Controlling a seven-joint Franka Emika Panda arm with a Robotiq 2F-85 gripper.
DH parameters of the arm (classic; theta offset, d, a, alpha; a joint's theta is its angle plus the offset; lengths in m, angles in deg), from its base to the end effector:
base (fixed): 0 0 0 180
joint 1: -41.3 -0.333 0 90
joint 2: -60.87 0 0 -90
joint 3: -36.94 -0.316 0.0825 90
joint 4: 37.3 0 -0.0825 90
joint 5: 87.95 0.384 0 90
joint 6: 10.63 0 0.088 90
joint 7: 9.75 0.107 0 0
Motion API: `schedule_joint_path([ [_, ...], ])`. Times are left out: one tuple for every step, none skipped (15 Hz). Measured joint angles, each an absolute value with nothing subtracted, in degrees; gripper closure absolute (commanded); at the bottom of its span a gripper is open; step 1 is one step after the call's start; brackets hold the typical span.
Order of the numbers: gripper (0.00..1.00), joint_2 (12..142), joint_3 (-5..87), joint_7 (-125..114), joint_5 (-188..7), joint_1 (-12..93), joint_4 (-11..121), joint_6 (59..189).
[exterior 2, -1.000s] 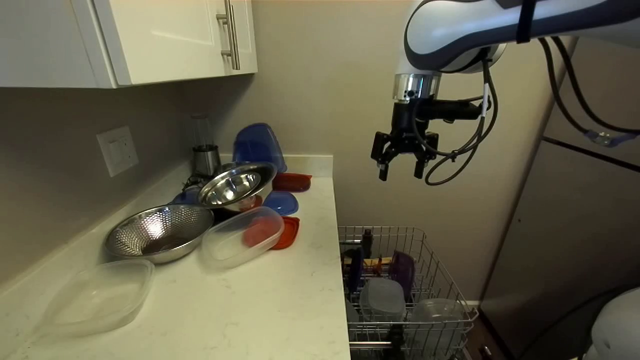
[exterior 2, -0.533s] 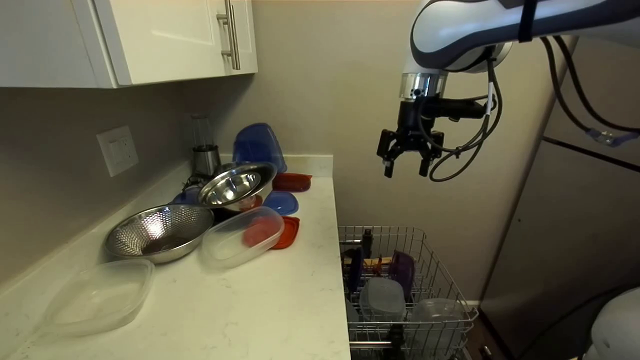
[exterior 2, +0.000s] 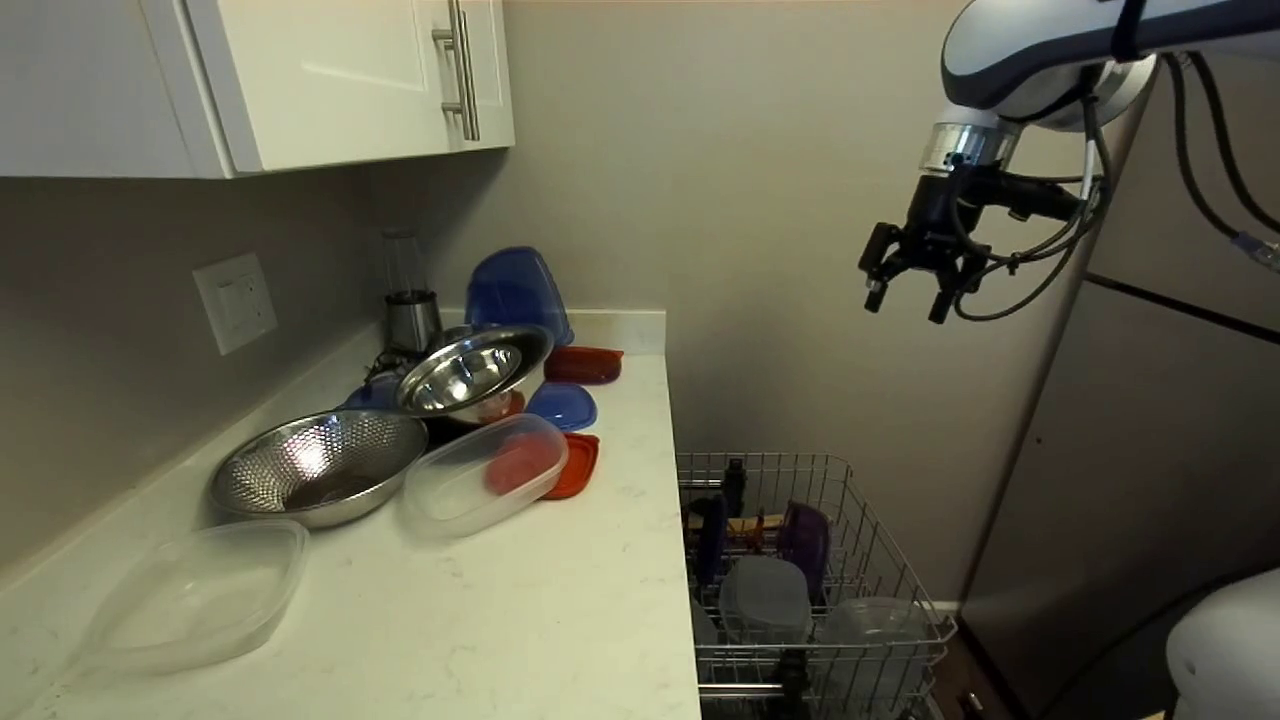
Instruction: Push in the dishwasher rack
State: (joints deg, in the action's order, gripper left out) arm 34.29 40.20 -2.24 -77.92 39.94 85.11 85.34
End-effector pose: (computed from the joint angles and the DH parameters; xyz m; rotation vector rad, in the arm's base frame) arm 0.4115 -0.0008 0.5904 -2.9308 0.2591 0.0130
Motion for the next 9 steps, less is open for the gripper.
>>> schedule_joint_path([
  [0.00, 34.39, 41.73, -3.35, -77.86, 40.91, 85.55, 85.45],
  [0.00, 34.54, 43.31, -4.68, -77.70, 41.86, 86.27, 85.87],
  [0.00, 34.82, 44.86, -5.90, -77.31, 42.80, 87.20, 86.60],
  [0.00, 35.21, 46.23, -6.99, -76.80, 43.67, 88.14, 87.57],
  [0.00, 35.74, 47.50, -7.92, -76.34, 44.52, 89.16, 88.75],
  [0.00, 36.35, 48.64, -8.72, -75.93, 45.30, 90.15, 89.93],
  [0.00, 36.97, 49.55, -9.46, -75.69, 46.03, 91.03, 91.15],
  [0.00, 37.59, 50.36, -10.12, -75.53, 46.67, 91.84, 92.21],
  [0.00, 38.21, 51.09, -10.78, -75.49, 47.34, 92.65, 93.41],
])
